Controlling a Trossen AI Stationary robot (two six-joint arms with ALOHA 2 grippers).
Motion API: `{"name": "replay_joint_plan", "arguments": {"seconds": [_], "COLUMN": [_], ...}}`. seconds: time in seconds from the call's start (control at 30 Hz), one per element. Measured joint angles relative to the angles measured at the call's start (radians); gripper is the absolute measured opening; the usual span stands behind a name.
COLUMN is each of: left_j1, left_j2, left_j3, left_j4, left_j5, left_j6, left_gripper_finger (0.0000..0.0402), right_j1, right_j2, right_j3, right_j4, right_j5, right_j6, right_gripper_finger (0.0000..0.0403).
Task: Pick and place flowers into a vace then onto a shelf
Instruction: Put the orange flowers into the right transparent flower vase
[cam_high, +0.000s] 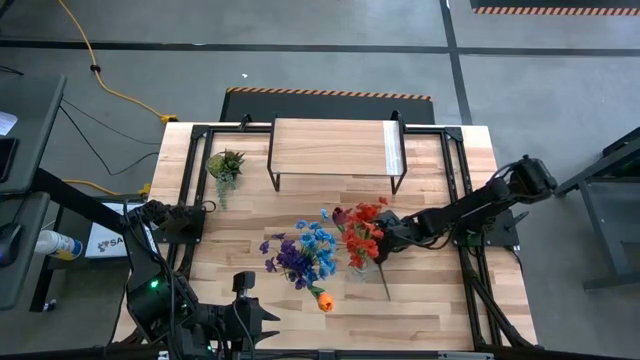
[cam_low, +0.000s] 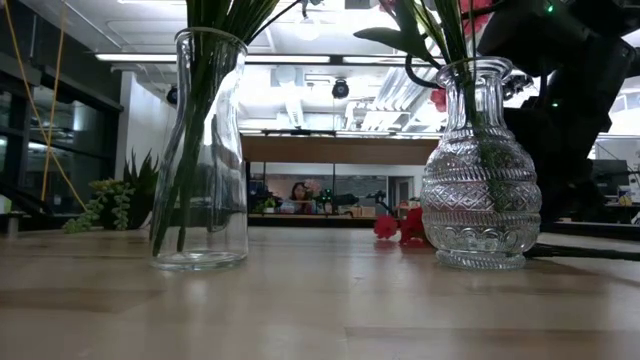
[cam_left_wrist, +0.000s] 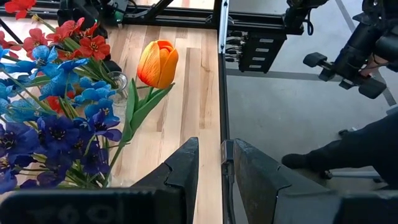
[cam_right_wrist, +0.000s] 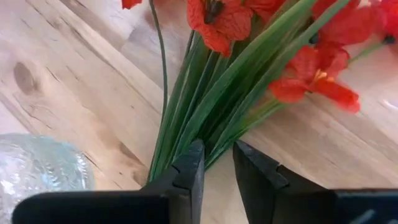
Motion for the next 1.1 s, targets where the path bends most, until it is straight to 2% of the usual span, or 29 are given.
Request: {"name": "replay_joint_plan", "arguments": {"seconds": [0.27, 0.53, 1.1], "left_j1": [0.000, 0.000, 0.000], "left_j2": [0.000, 0.000, 0.000], "left_j3": [0.000, 0.000, 0.000], "left_j4": [0.001, 0.001, 0.000], "left_j5": [0.000, 0.000, 0.006], "left_j6": [-0.001, -0.001, -0.001], "left_gripper_finger": [0.0134, 0.0134, 0.0134], "right_j1": [0.001, 0.001, 0.008], "right_j2": [0.000, 0.000, 0.000], "right_j3": [0.000, 0.001, 0.000], "right_j4": [-0.094, -0.145, -0.186], "right_j5": [-0.005, 0.005, -0.007], "right_j6": [0.030, 0.064, 0.092], "right_gripper_finger": [0.0050, 0.0005, 0.0002]}}
